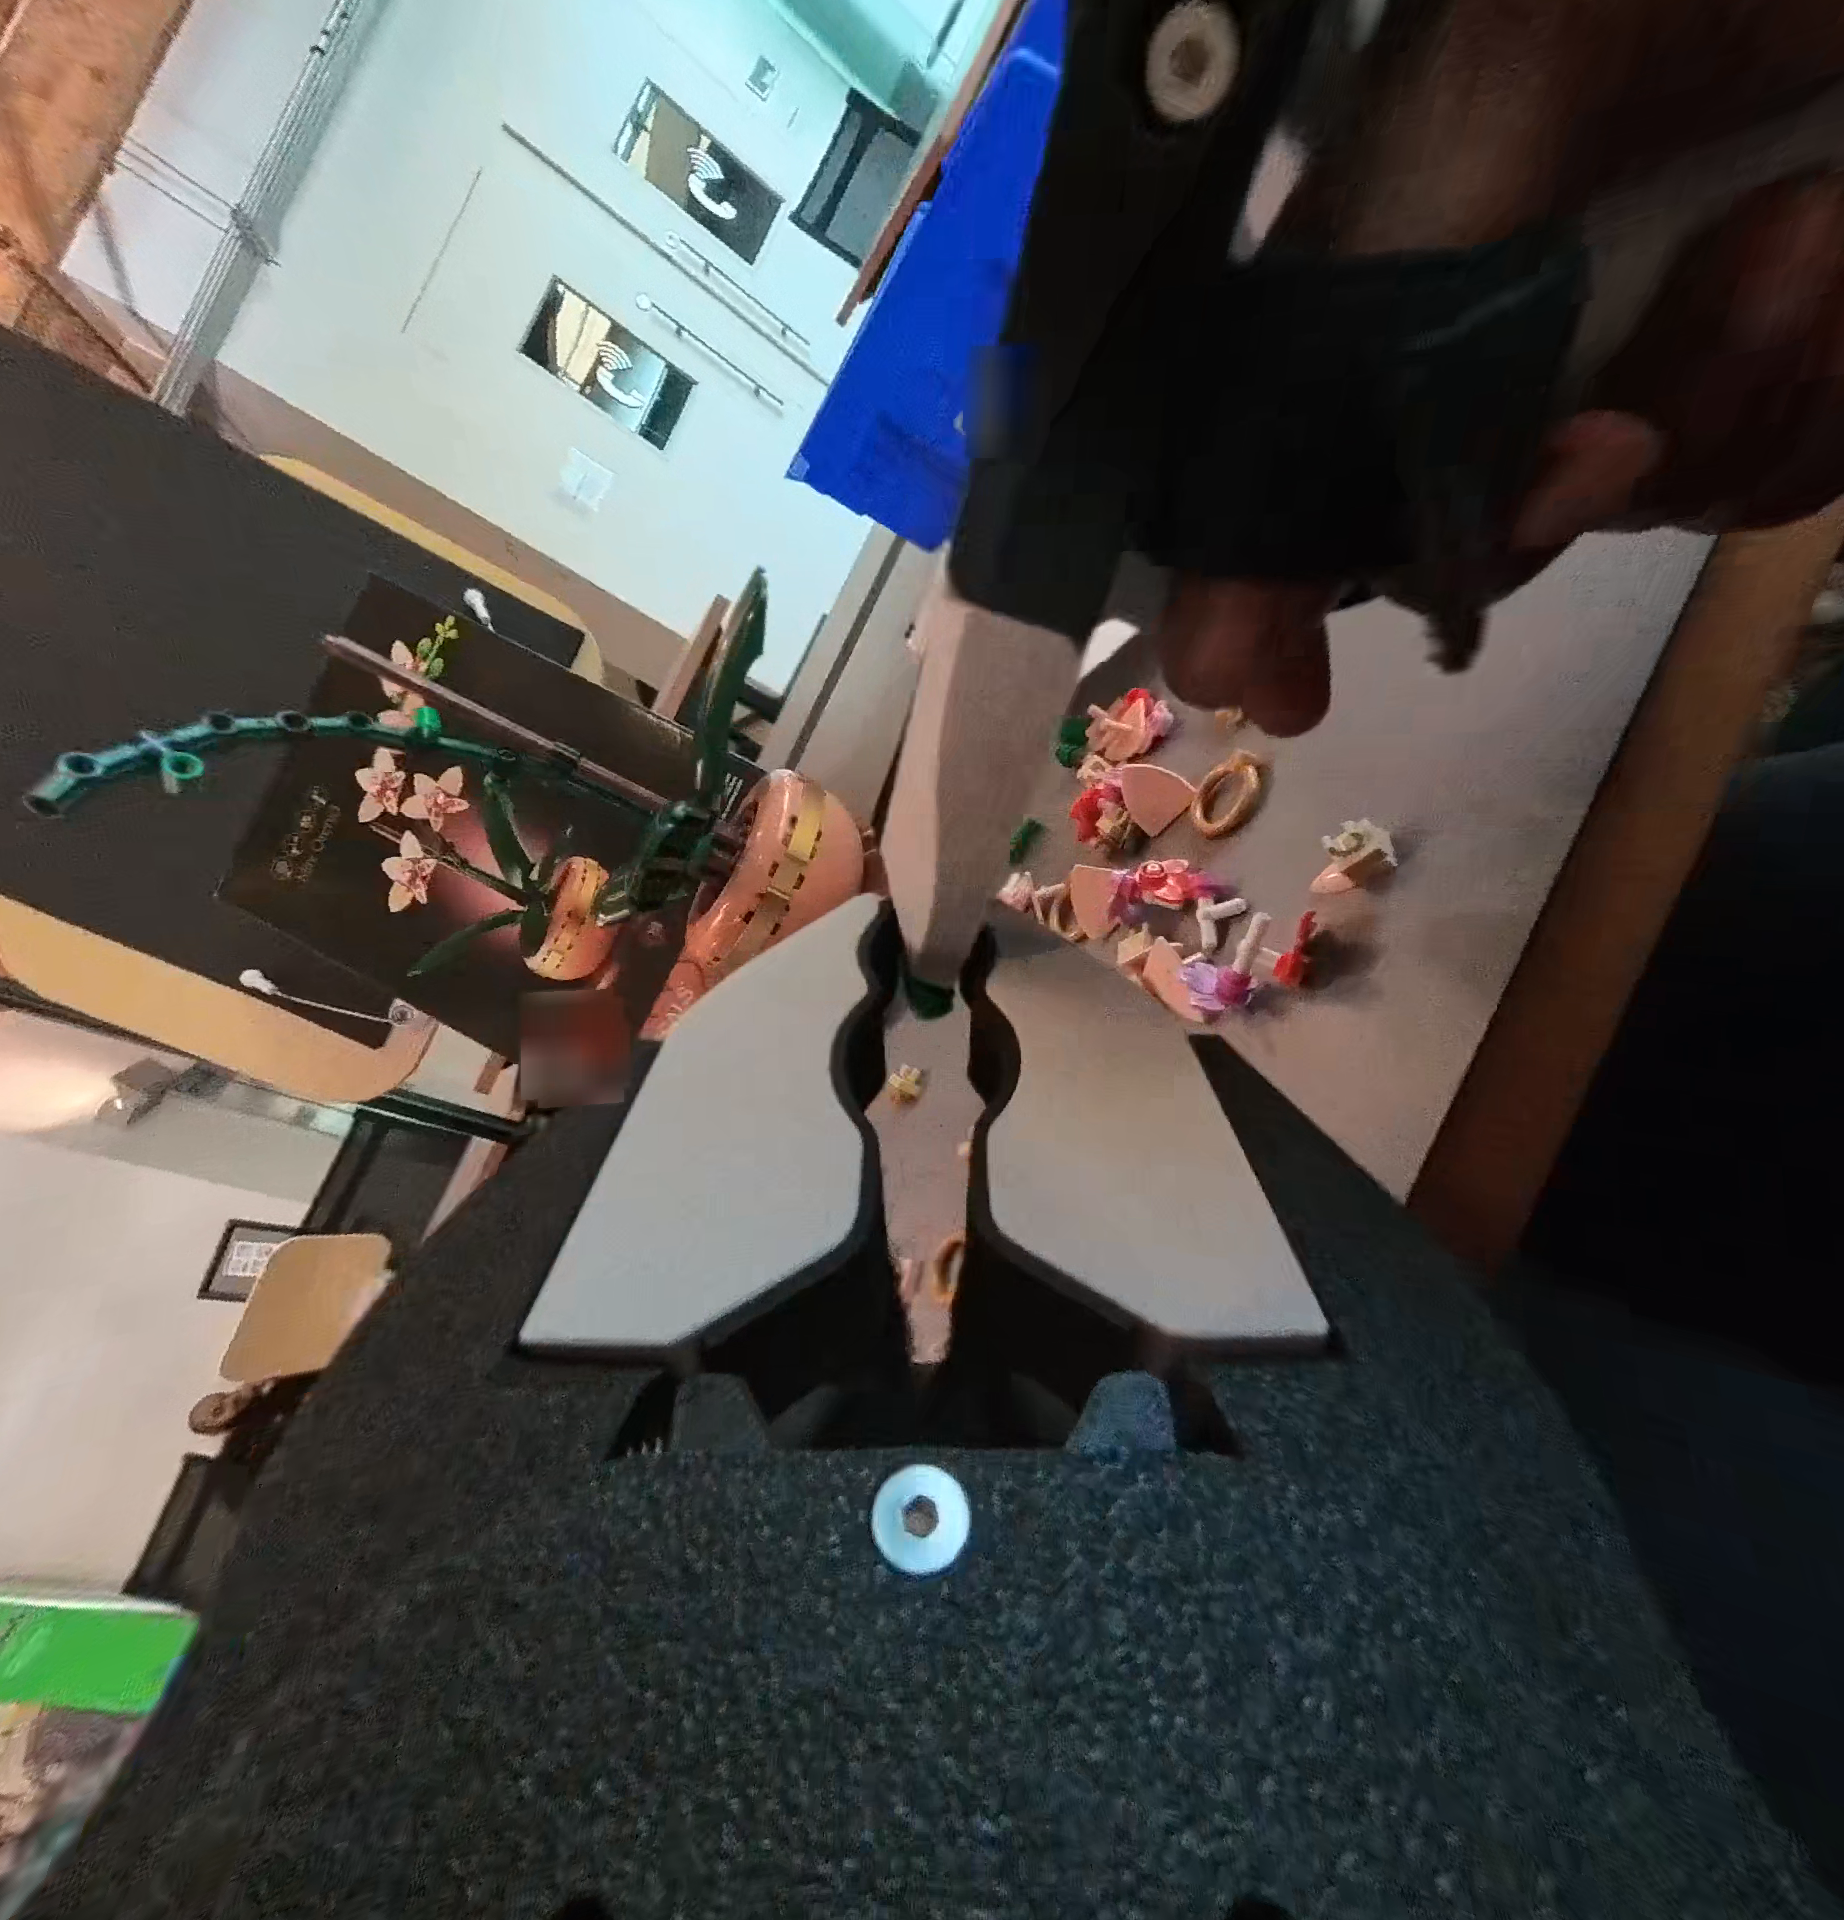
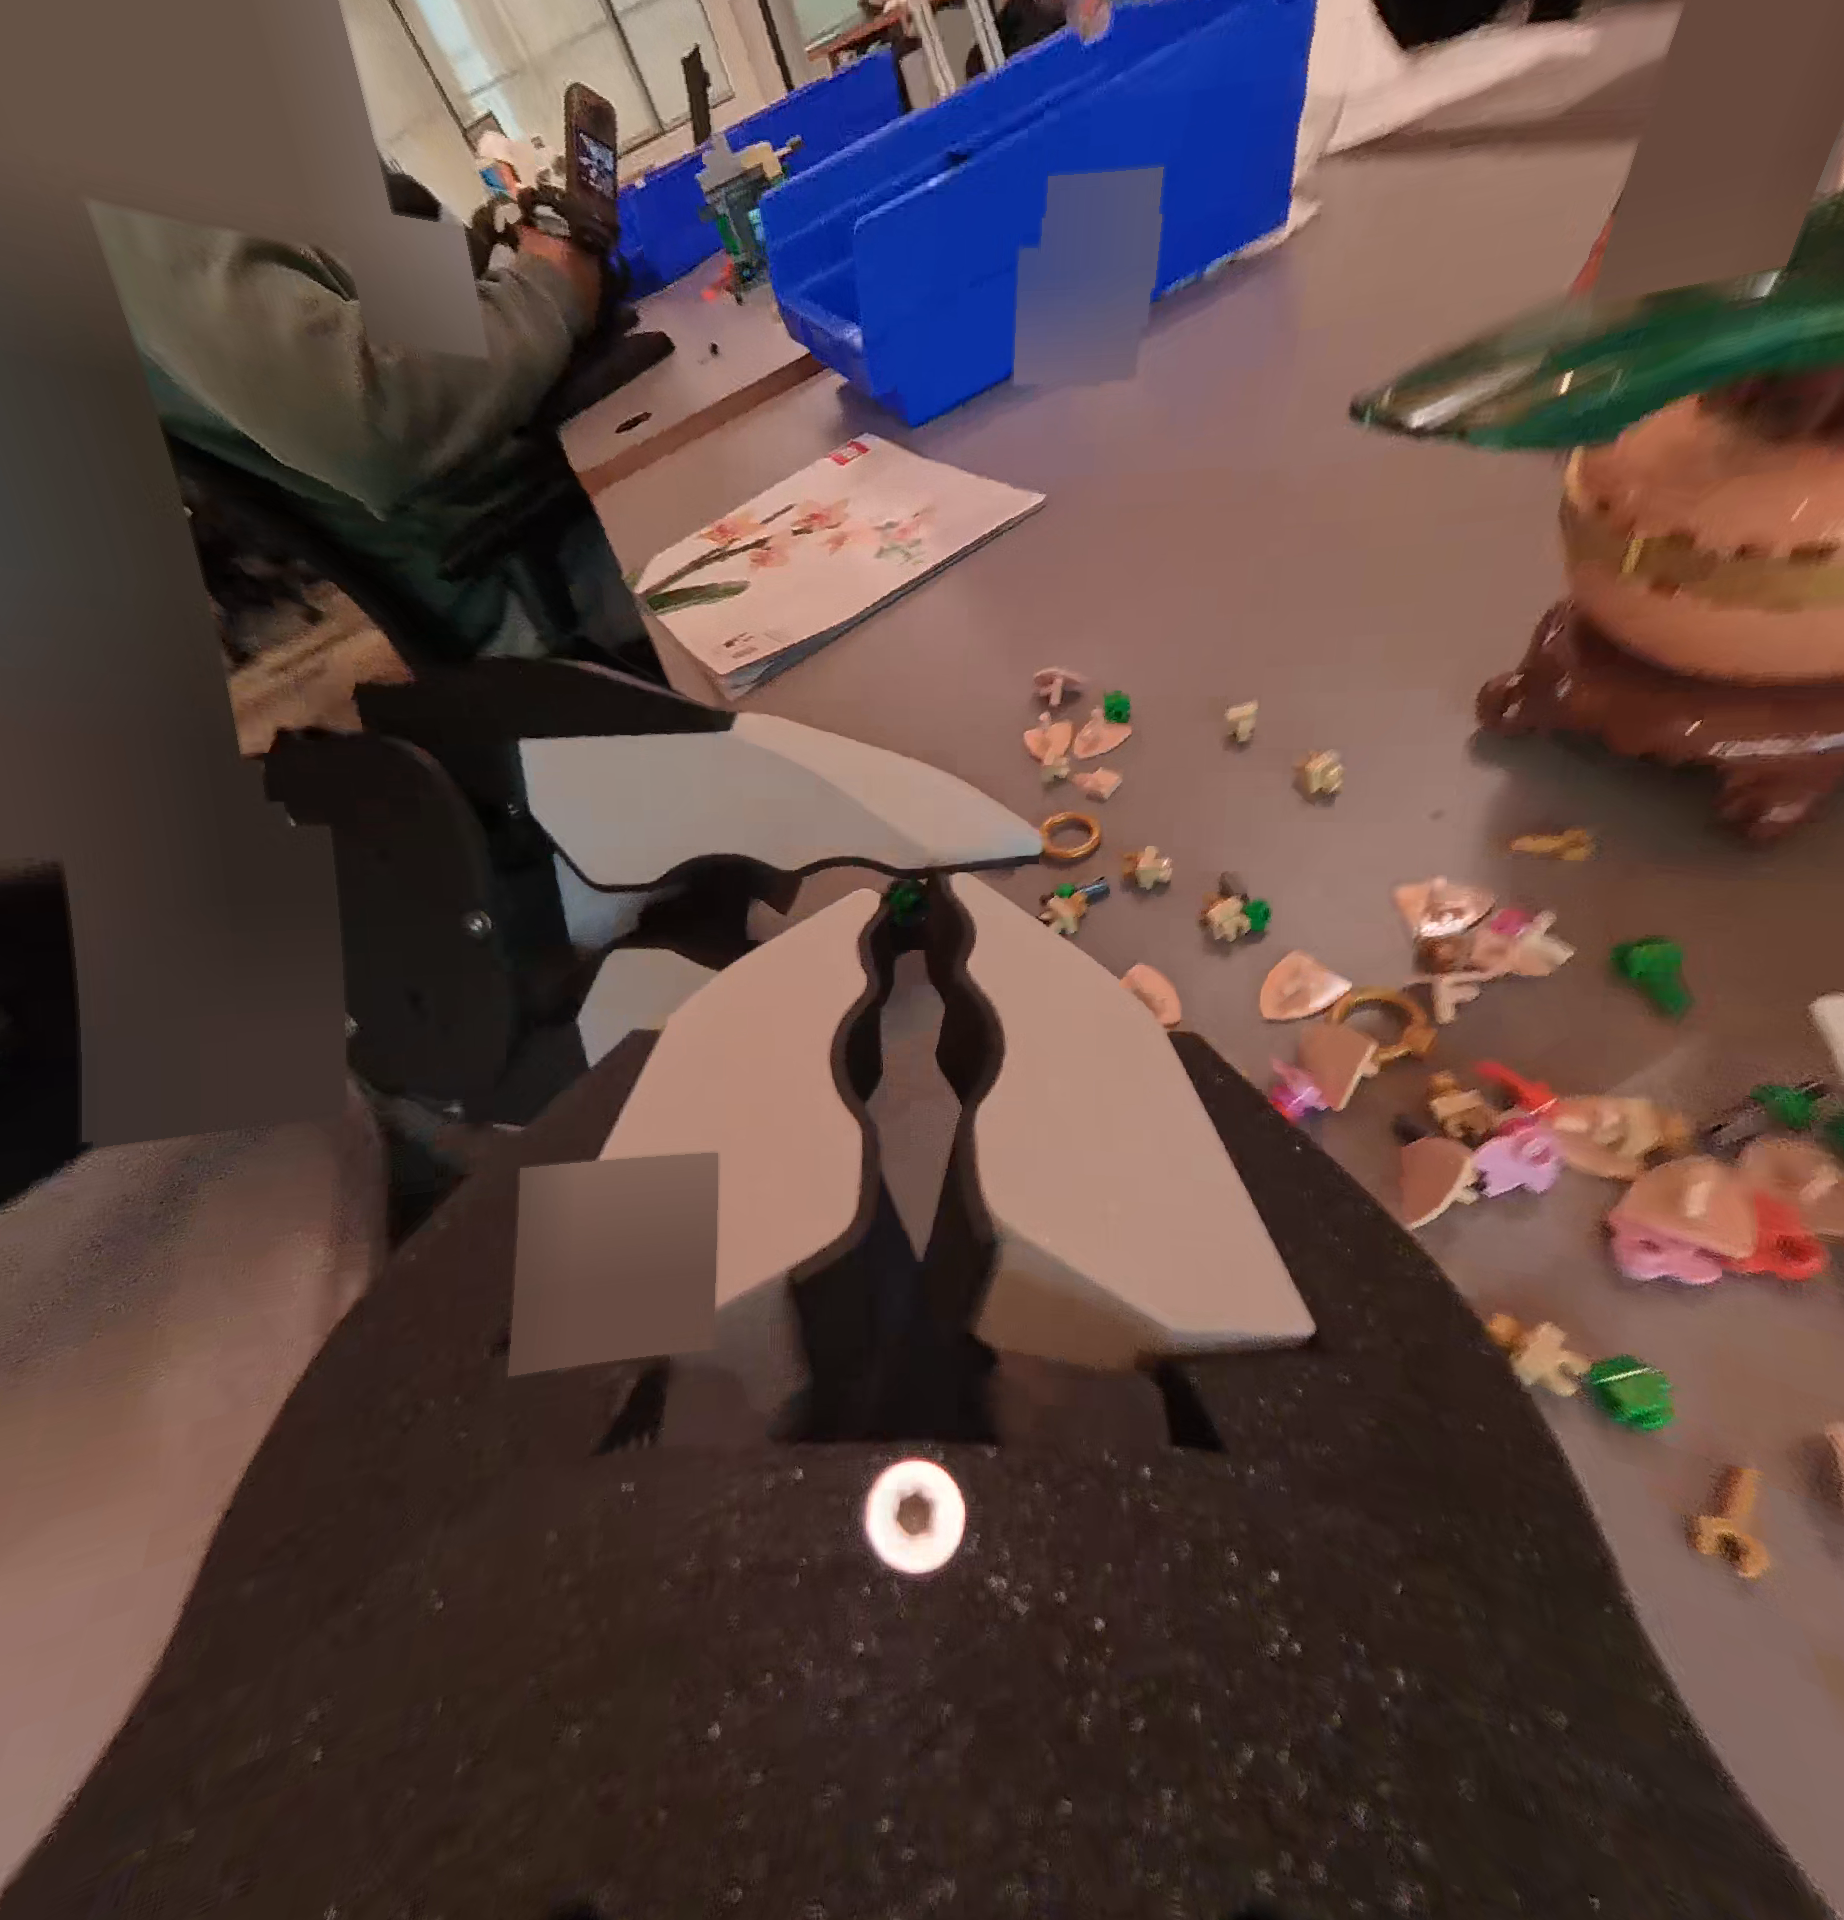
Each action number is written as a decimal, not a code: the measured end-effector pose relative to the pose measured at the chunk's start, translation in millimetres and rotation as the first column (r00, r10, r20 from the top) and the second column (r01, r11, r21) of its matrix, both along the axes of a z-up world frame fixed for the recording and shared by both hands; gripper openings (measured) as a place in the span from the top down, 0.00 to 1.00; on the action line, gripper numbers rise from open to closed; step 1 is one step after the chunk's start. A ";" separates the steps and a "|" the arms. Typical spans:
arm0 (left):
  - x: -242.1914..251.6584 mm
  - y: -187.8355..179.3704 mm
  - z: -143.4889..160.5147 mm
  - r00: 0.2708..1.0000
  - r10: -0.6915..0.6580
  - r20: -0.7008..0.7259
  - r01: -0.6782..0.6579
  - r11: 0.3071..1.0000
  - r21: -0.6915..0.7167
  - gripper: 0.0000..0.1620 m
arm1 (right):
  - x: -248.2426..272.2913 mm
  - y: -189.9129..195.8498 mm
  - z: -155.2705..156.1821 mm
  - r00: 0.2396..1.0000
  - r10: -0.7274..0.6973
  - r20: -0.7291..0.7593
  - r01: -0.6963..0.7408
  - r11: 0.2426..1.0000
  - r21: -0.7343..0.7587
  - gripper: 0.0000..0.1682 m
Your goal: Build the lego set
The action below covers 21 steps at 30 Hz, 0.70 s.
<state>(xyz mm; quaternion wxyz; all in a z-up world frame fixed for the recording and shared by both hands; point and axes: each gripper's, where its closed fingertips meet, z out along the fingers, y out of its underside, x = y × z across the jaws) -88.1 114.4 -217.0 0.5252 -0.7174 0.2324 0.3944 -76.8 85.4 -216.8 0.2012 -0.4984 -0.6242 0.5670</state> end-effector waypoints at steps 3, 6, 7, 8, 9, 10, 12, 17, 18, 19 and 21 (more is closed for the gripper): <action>-11.3 -1.5 1.2 0.997 0.044 0.067 -0.045 0.999 0.007 0.93 | -0.2 6.1 8.5 0.996 -0.042 -0.073 0.044 0.999 0.025 0.97; -7.5 -2.2 1.5 0.999 -0.004 0.054 0.005 1.000 -0.004 0.95 | 3.0 8.8 7.7 0.997 -0.041 -0.059 0.041 0.999 -0.001 0.97; -5.5 -2.0 0.8 1.000 -0.015 0.025 0.015 1.000 -0.016 0.92 | 3.4 8.2 7.3 0.998 -0.039 -0.054 0.039 0.999 -0.012 0.97; -4.6 -1.7 1.2 1.000 -0.015 -0.004 0.015 1.000 -0.022 0.88 | 3.6 7.4 5.6 0.998 -0.034 -0.044 0.033 0.999 -0.019 0.97; -2.7 -1.1 2.0 0.999 -0.021 -0.030 0.020 1.000 -0.023 0.86 | 3.4 6.7 3.2 0.999 -0.032 -0.030 0.031 0.999 -0.022 0.97; -1.5 -0.5 3.0 0.999 -0.021 -0.049 0.020 1.000 -0.021 0.85 | 2.6 6.6 2.0 0.999 -0.037 -0.027 0.036 0.999 -0.029 0.97; -1.4 0.0 2.3 0.997 -0.012 -0.079 0.010 1.000 -0.026 0.89 | 1.1 6.6 3.2 0.998 -0.052 -0.031 0.050 0.997 -0.058 0.97; -1.1 0.0 -5.0 0.998 0.008 -0.059 -0.011 0.999 -0.050 0.96 | -0.2 10.0 -0.5 0.993 -0.106 -0.055 0.107 0.994 0.016 0.97; -1.0 0.3 -9.7 1.000 0.009 -0.024 -0.011 0.997 -0.073 0.96 | -0.3 10.9 -3.7 0.992 -0.113 -0.061 0.117 0.990 0.080 0.97; -1.0 0.6 -14.1 1.000 0.014 0.013 -0.012 0.995 -0.102 0.96 | -0.4 12.0 -7.1 0.990 -0.119 -0.078 0.130 0.978 0.161 0.97; -0.1 0.5 -18.4 0.997 0.015 0.075 -0.004 0.991 -0.137 0.96 | -0.4 13.1 -9.4 0.984 -0.129 -0.119 0.157 0.950 0.269 0.97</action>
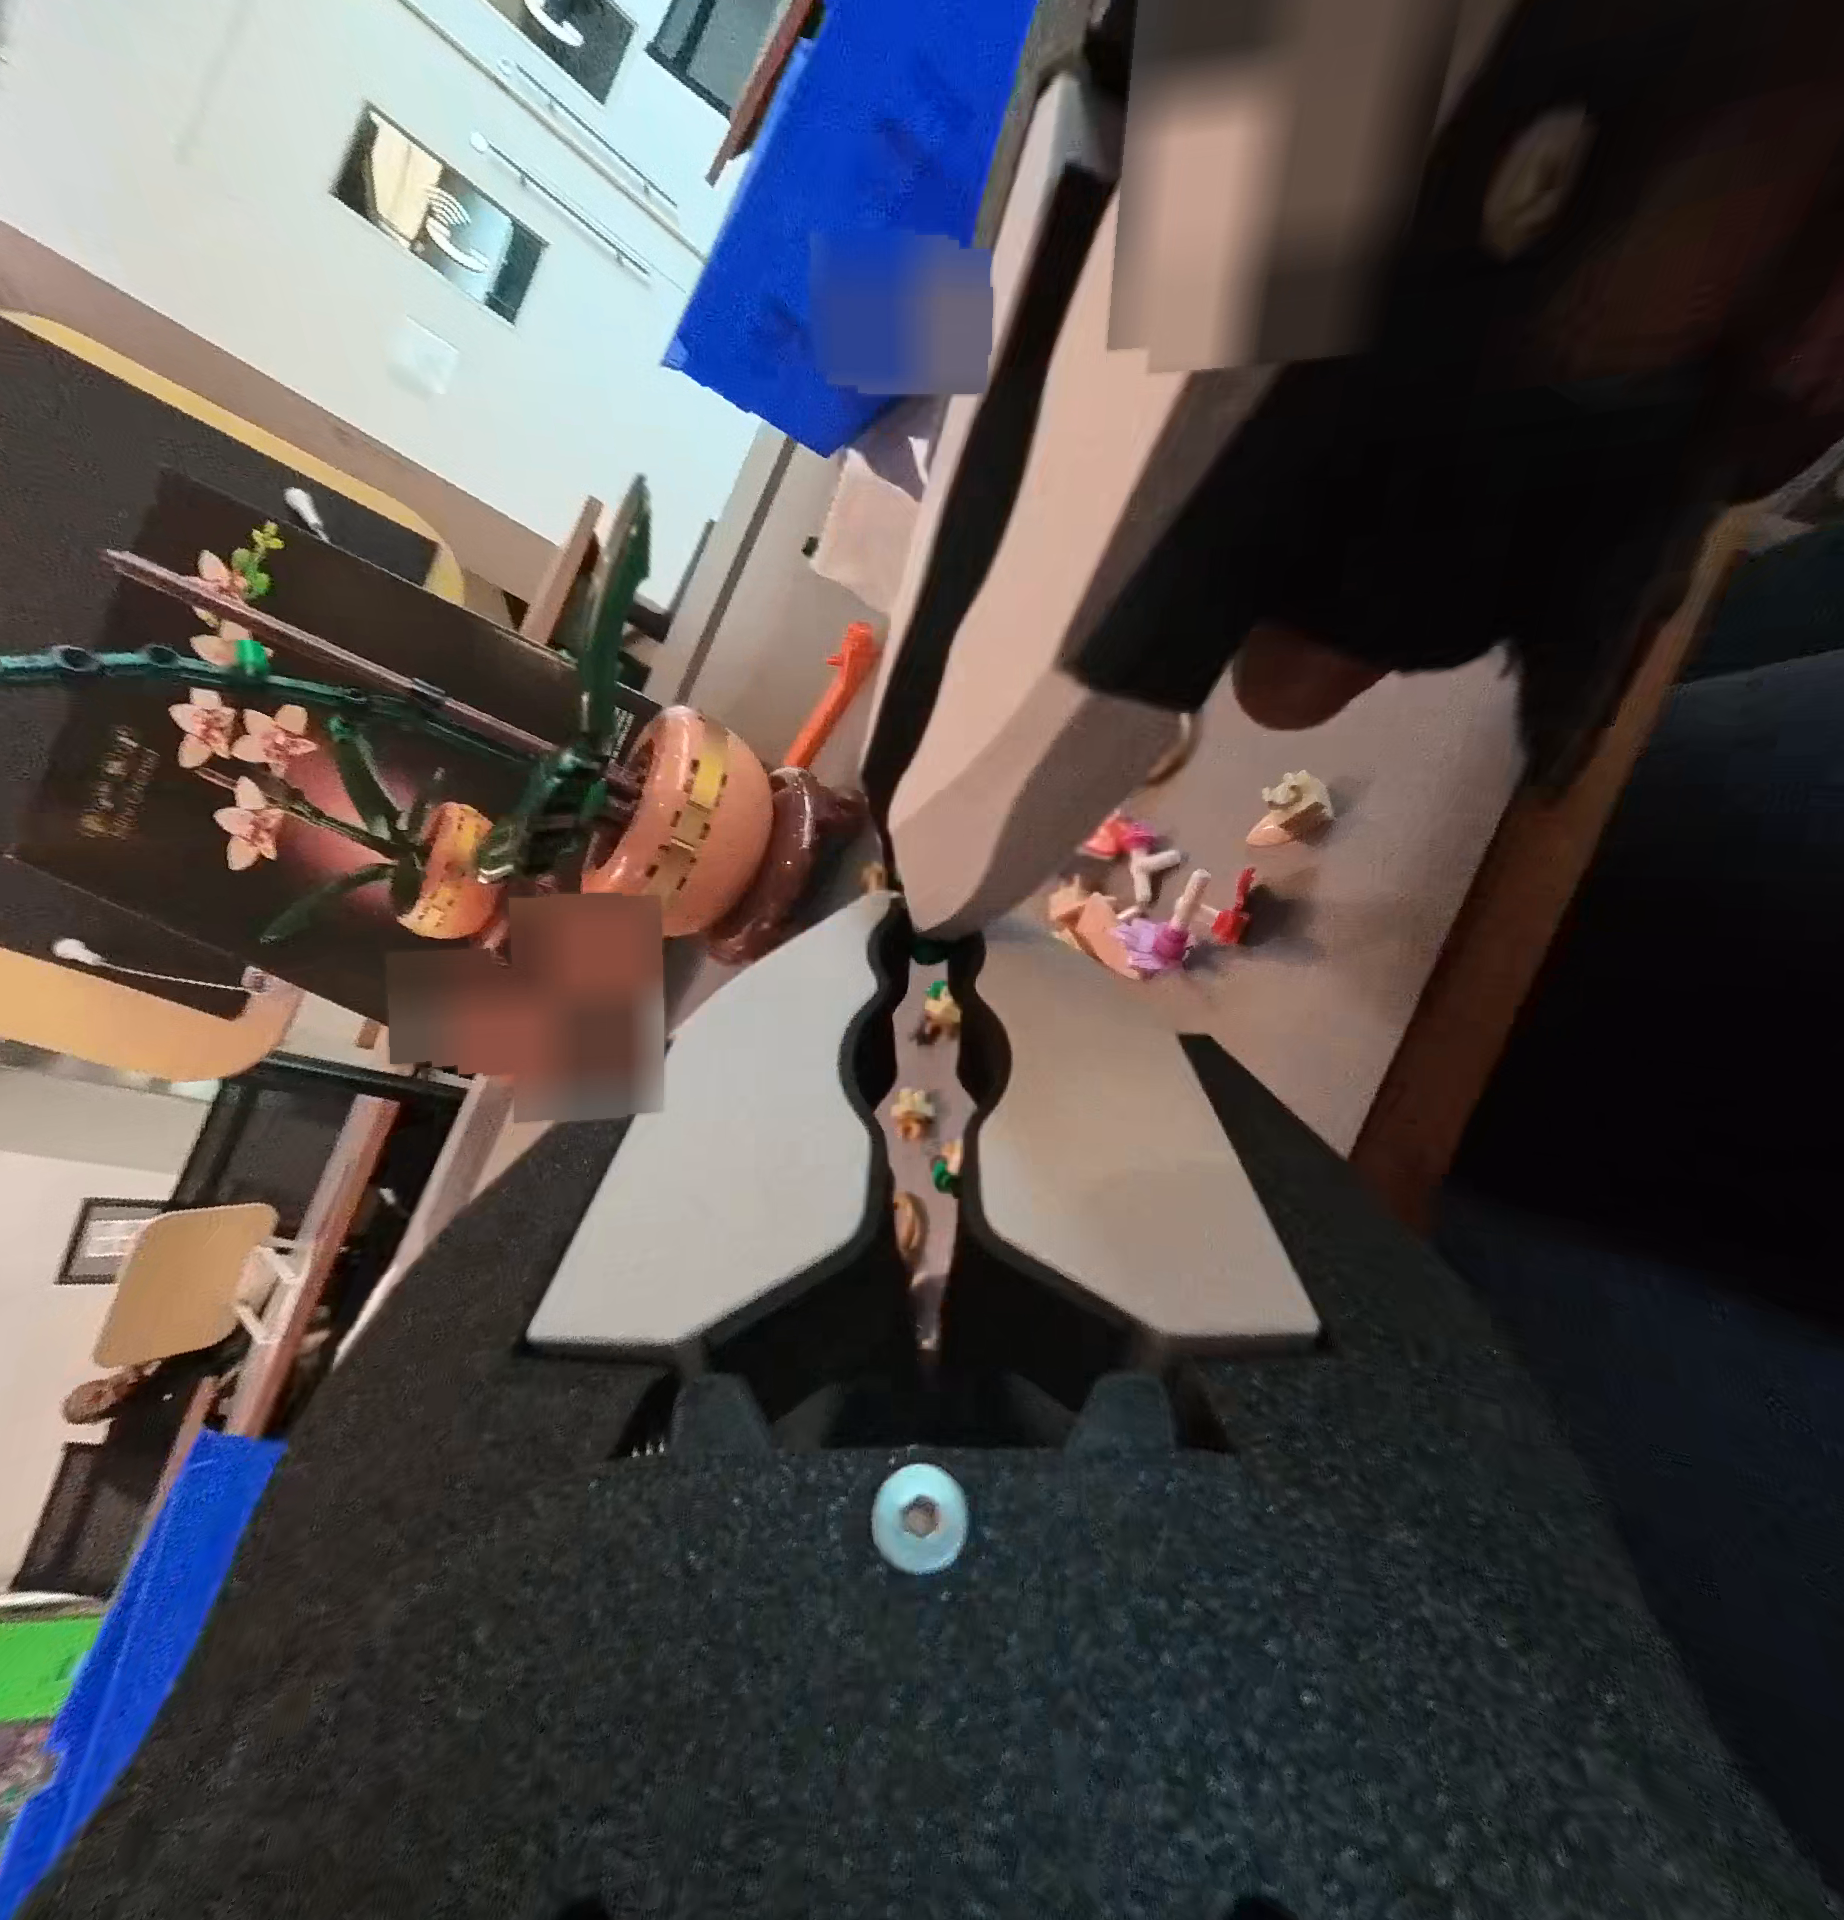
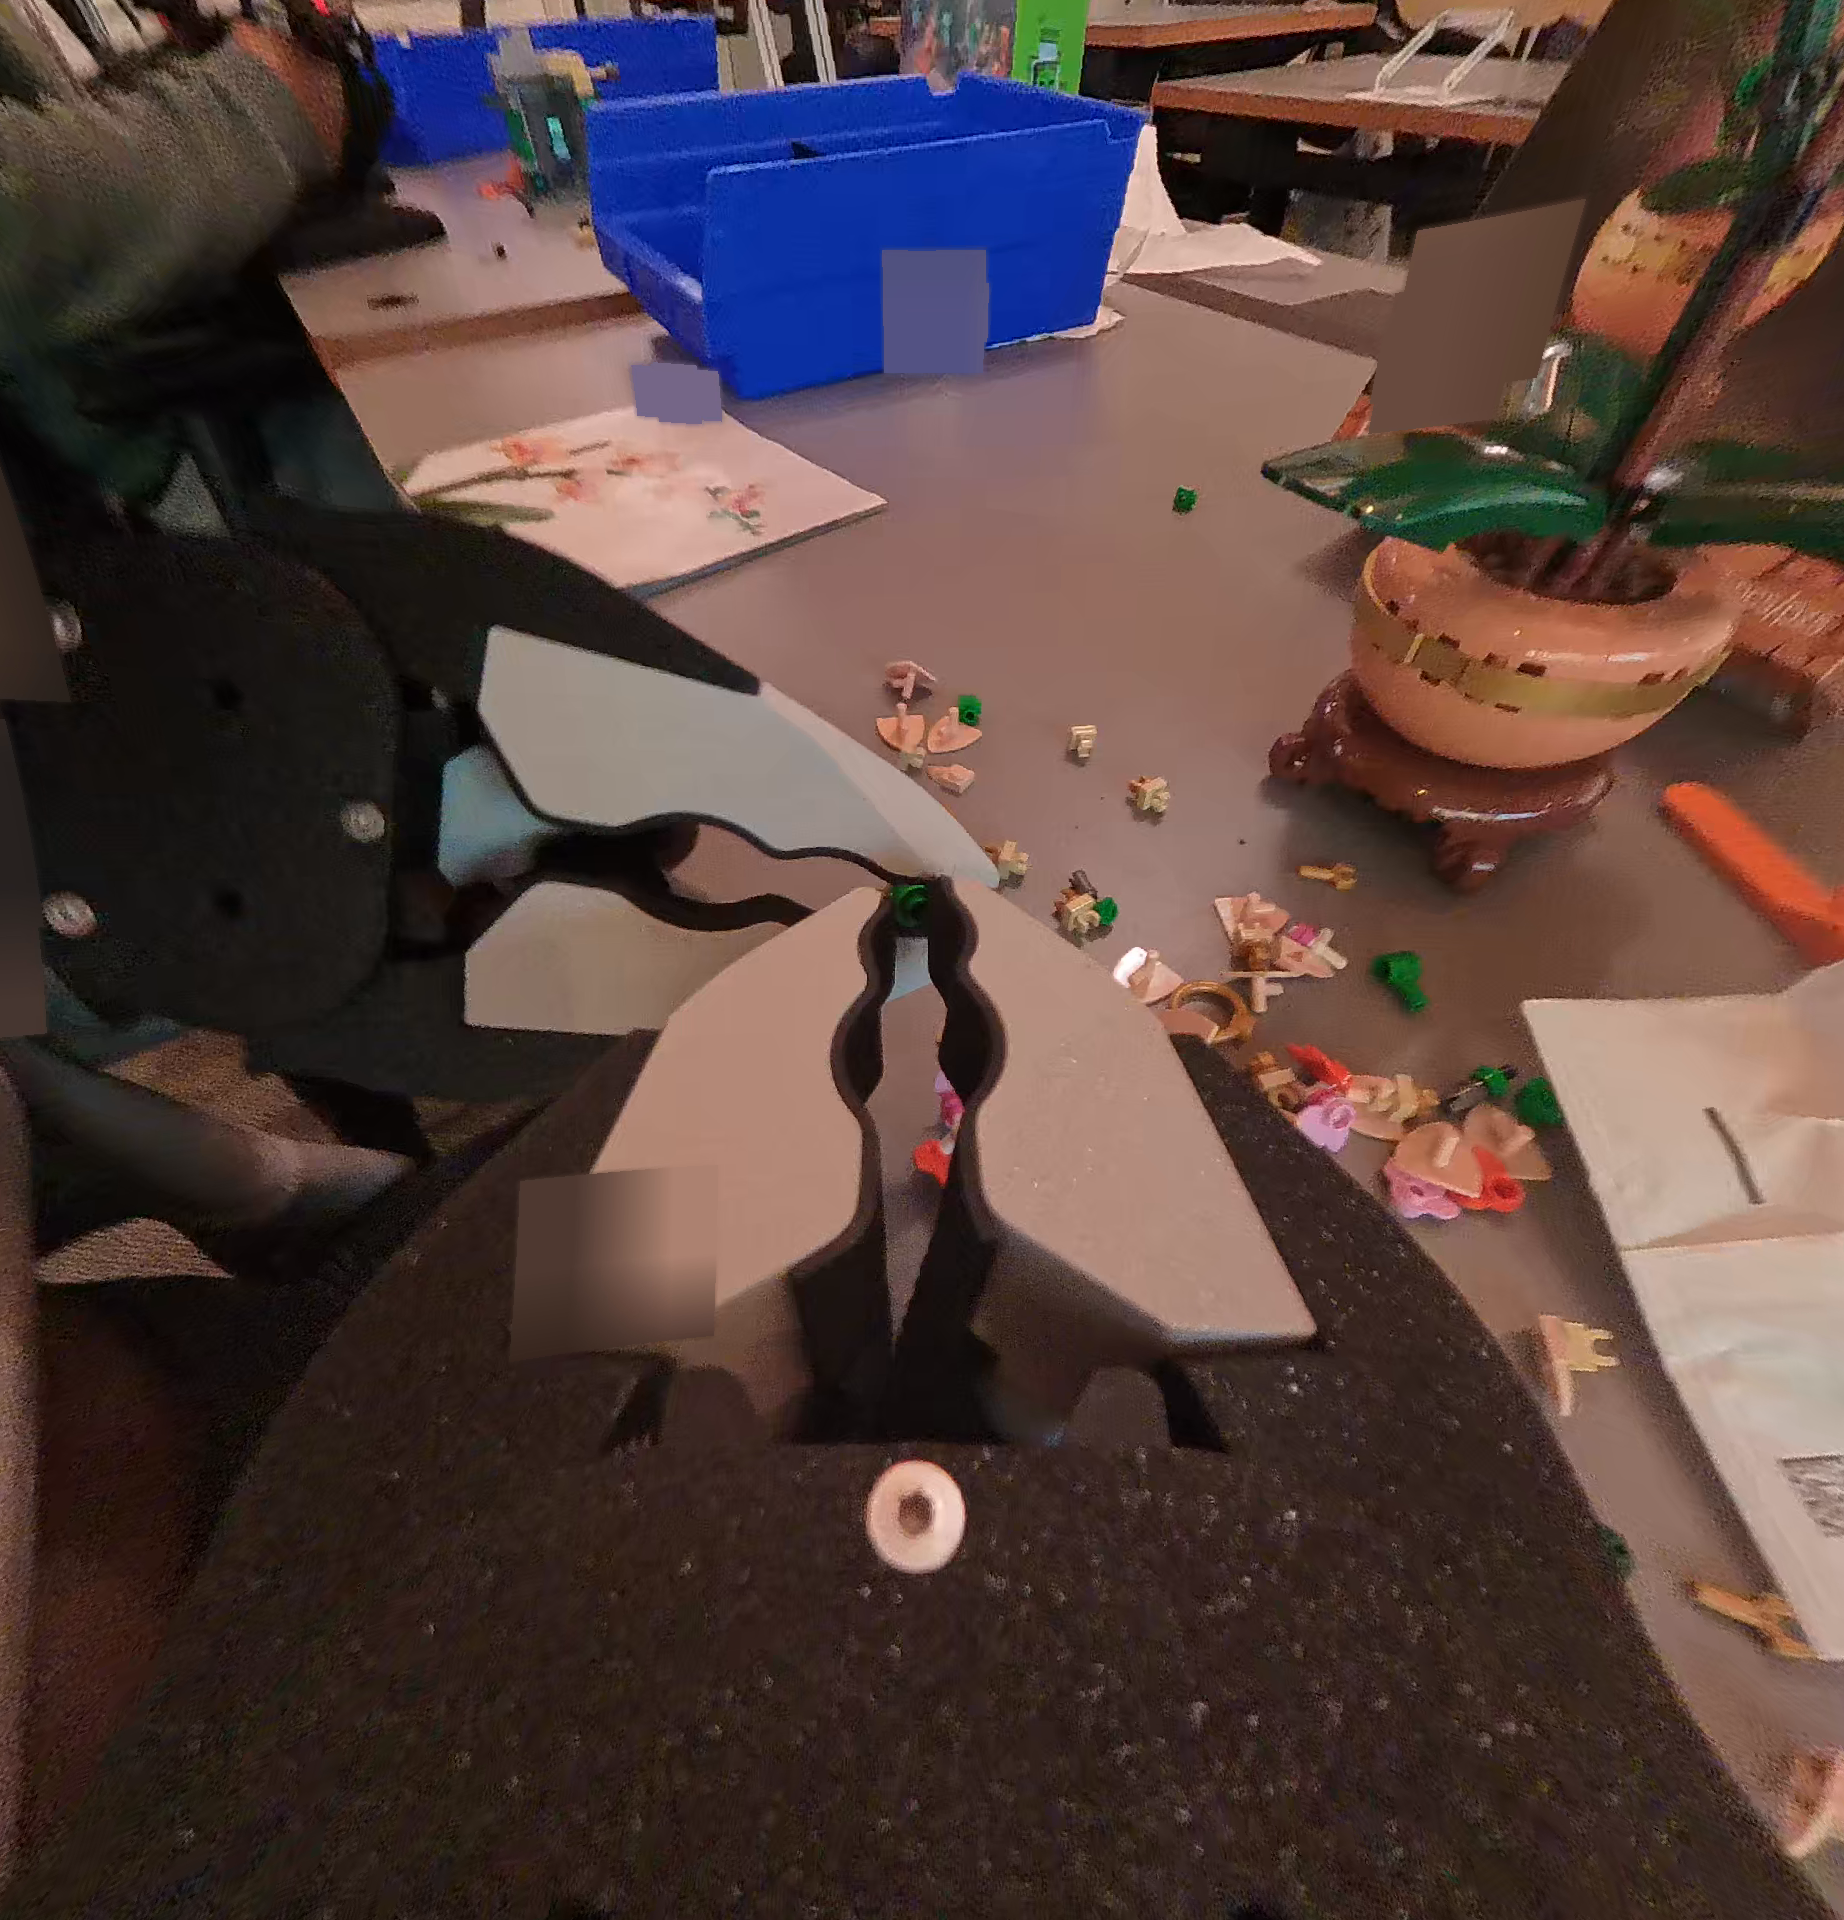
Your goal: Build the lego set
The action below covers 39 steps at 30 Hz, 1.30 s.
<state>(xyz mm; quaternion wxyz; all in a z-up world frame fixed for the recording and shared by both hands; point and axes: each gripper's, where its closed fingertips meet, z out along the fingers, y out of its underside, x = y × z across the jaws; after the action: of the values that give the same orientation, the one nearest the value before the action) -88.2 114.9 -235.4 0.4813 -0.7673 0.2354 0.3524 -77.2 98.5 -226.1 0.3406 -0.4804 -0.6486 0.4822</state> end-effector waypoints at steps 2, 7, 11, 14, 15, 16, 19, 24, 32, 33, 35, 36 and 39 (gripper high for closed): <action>2.1 -1.6 -1.5 0.998 -0.006 0.067 0.007 1.000 -0.021 0.96 | 1.0 -1.0 0.6 1.000 0.007 -0.006 -0.007 1.000 0.023 0.97; 3.1 -7.5 -3.3 0.997 -0.026 0.078 0.030 0.998 -0.063 0.96 | 1.4 -5.5 -0.5 0.998 0.054 0.012 -0.055 0.997 0.050 0.97; 8.4 -11.8 -4.8 0.983 -0.102 0.153 0.119 0.987 -0.108 0.96 | 2.2 -10.5 1.0 0.991 0.127 0.028 -0.129 0.990 0.051 0.97; 18.4 -14.9 -7.6 0.947 -0.152 0.284 0.200 0.969 -0.148 0.96 | 7.1 -14.4 3.5 0.973 0.230 0.012 -0.228 0.956 0.182 0.96; 21.7 -15.7 -7.9 0.929 -0.165 0.331 0.226 0.961 -0.156 0.96 | 9.6 -17.6 4.7 0.959 0.282 0.010 -0.275 0.927 0.256 0.98; 24.7 -16.6 -7.6 0.905 -0.178 0.387 0.255 0.954 -0.157 0.96 | 12.1 -21.1 5.3 0.944 0.330 0.019 -0.319 0.895 0.313 1.00; 33.2 -20.5 -3.7 0.791 -0.202 0.577 0.336 0.932 -0.135 0.96 | 12.9 -21.0 12.6 0.924 0.380 0.038 -0.368 0.860 0.352 0.97; 45.8 -24.5 9.1 0.518 -0.224 0.826 0.422 0.906 -0.019 0.96 | 18.1 -18.4 27.6 0.892 0.452 0.023 -0.439 0.851 0.287 0.87; 57.5 -29.2 10.0 0.435 -0.263 0.861 0.499 0.867 0.012 0.96 | 27.2 -23.2 29.4 0.823 0.560 0.092 -0.562 0.781 0.273 0.91; 57.8 -29.3 10.4 0.445 -0.269 0.854 0.502 0.865 0.010 0.96 | 29.2 -23.7 29.0 0.807 0.580 0.109 -0.586 0.764 0.270 0.92; 58.9 -30.1 10.3 0.464 -0.278 0.841 0.519 0.855 -0.004 0.96 | 33.8 -25.2 27.0 0.766 0.625 0.149 -0.640 0.722 0.260 0.92; 59.9 -30.7 9.7 0.472 -0.280 0.836 0.528 0.849 -0.013 0.96 | 34.8 -25.5 26.7 0.750 0.642 0.159 -0.659 0.705 0.262 0.92; 65.2 -31.9 11.1 0.455 -0.293 0.841 0.562 0.827 -0.016 0.96 | 36.9 -24.4 20.8 0.703 0.677 0.217 -0.706 0.629 0.325 0.93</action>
<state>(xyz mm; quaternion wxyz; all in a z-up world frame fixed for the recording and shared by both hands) -23.0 83.0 -224.3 0.4882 -0.8163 0.2257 -0.2108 -40.3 74.1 -205.3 0.1923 -0.1357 -0.8761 0.4208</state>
